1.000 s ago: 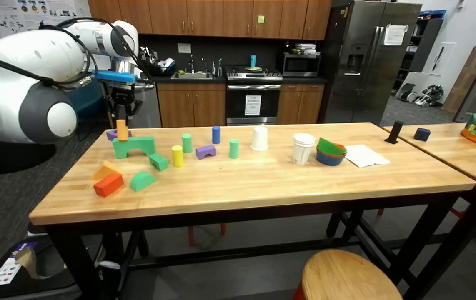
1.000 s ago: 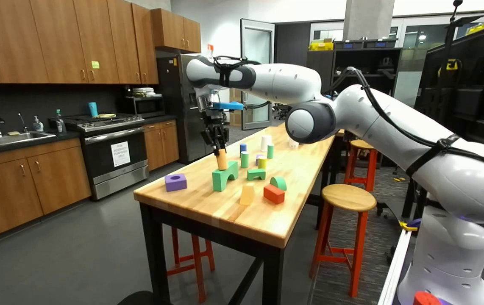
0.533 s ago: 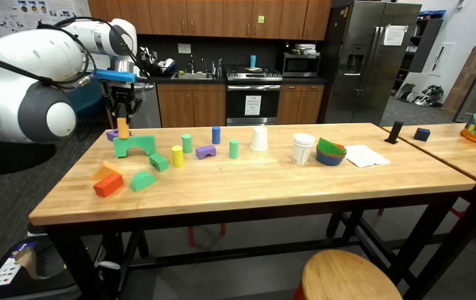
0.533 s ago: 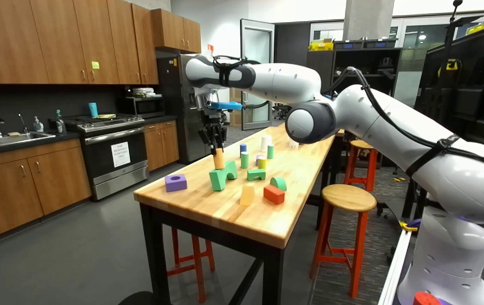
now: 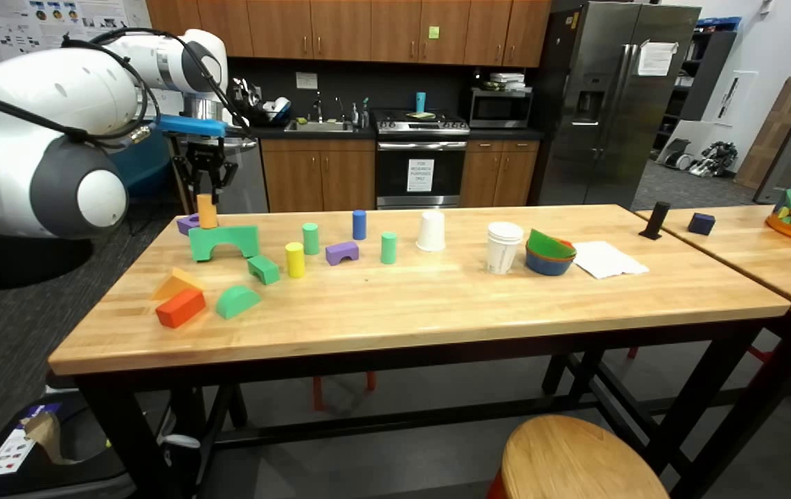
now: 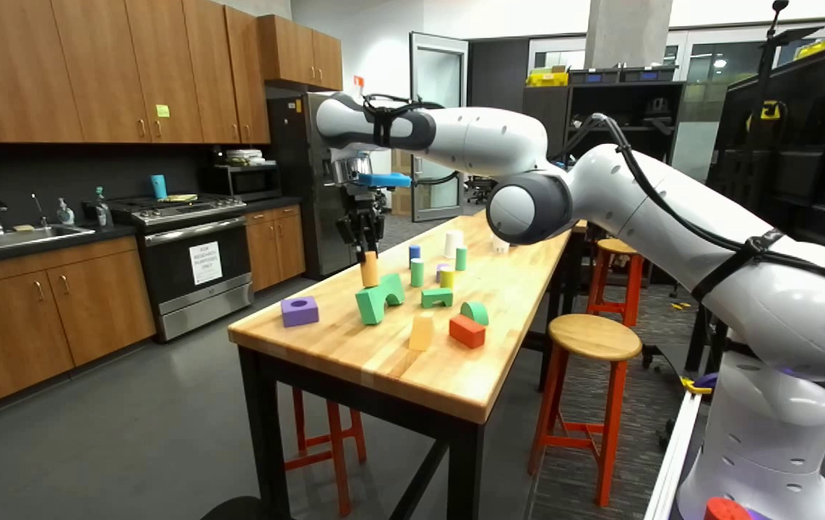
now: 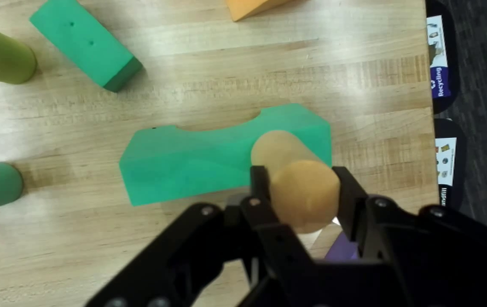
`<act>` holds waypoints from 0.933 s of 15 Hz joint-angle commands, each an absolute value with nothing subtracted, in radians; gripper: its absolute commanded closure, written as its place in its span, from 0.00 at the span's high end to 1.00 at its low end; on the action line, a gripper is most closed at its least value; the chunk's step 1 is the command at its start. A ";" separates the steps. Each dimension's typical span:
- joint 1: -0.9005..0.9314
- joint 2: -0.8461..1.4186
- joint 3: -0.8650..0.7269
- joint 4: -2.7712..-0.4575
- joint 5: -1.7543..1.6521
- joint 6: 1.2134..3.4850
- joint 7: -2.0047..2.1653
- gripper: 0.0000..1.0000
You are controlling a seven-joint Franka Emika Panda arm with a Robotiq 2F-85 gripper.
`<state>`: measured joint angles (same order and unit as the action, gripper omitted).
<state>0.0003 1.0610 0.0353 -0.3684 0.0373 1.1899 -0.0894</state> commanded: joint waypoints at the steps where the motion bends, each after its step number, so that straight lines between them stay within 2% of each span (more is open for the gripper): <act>1: -0.004 1.034 0.043 -0.392 0.048 1.198 -0.082 0.15; 14: -0.008 1.000 0.041 -0.391 0.047 1.213 -0.071 0.15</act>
<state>-0.0069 1.0222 0.0366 -0.3674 0.0382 1.2029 -0.0874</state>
